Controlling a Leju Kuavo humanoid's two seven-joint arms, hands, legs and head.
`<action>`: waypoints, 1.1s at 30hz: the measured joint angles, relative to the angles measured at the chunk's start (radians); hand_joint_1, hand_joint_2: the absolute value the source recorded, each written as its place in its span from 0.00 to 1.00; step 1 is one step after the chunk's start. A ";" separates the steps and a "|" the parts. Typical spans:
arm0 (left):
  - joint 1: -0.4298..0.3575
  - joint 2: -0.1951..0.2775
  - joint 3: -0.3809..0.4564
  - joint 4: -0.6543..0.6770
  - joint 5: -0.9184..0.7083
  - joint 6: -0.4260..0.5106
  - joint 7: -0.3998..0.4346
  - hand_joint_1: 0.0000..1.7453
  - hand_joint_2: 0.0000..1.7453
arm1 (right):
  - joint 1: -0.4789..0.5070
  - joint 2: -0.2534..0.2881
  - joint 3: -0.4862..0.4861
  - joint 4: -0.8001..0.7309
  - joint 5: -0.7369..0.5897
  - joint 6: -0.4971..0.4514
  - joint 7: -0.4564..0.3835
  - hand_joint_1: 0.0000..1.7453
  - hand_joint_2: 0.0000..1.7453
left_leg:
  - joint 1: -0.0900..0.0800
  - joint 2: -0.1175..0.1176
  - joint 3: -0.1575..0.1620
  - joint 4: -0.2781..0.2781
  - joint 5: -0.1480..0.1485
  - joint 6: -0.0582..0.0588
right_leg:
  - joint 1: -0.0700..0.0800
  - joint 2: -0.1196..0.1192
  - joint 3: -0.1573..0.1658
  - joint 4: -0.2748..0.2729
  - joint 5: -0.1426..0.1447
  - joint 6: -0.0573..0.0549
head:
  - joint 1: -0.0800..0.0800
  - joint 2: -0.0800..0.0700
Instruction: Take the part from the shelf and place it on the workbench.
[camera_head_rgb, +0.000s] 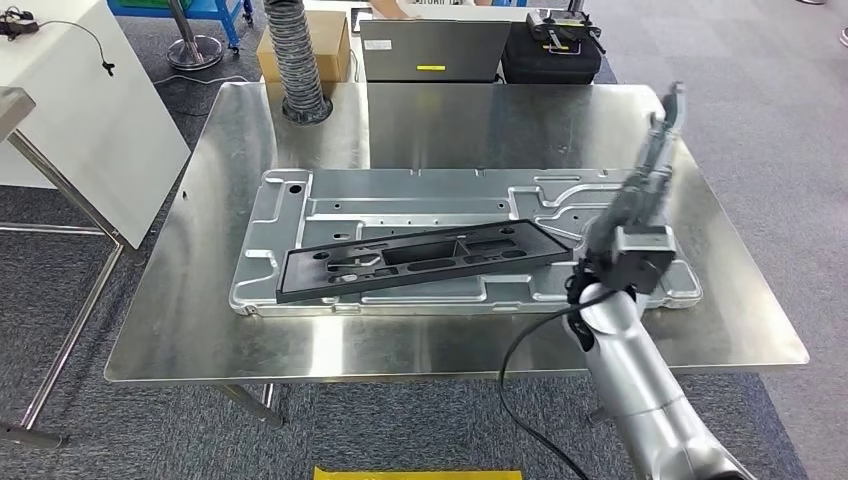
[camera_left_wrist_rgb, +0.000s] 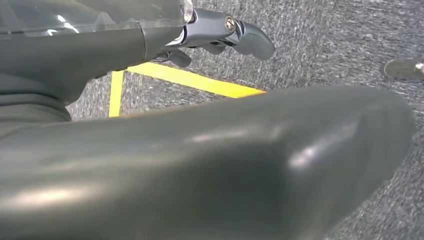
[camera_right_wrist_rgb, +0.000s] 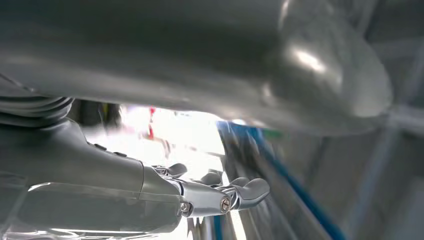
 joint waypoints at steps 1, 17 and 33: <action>0.000 0.000 0.001 0.000 0.000 0.000 0.000 0.00 0.00 | 0.038 0.000 -0.035 -0.063 0.029 -0.024 -0.002 0.00 0.00 | 0.000 -0.001 0.002 0.001 -0.002 -0.001 | 0.000 0.000 0.024 -0.055 0.035 -0.002 | 0.000 0.000; 0.002 0.002 0.015 0.000 0.011 0.003 0.014 0.00 0.00 | 0.521 0.107 -0.474 -0.629 0.130 -0.051 -0.003 0.00 0.00 | -0.008 0.003 0.018 0.170 -0.153 -0.033 | 0.012 -0.006 0.092 -0.299 0.178 -0.057 | -0.005 0.000; 0.010 -0.014 0.043 0.000 0.016 0.009 -0.004 0.00 0.00 | 0.771 0.175 -0.674 -0.509 0.054 -0.006 -0.002 0.00 0.00 | -0.016 0.018 0.006 -0.022 0.012 0.005 | -0.015 0.002 0.140 -0.133 0.054 0.015 | 0.001 0.000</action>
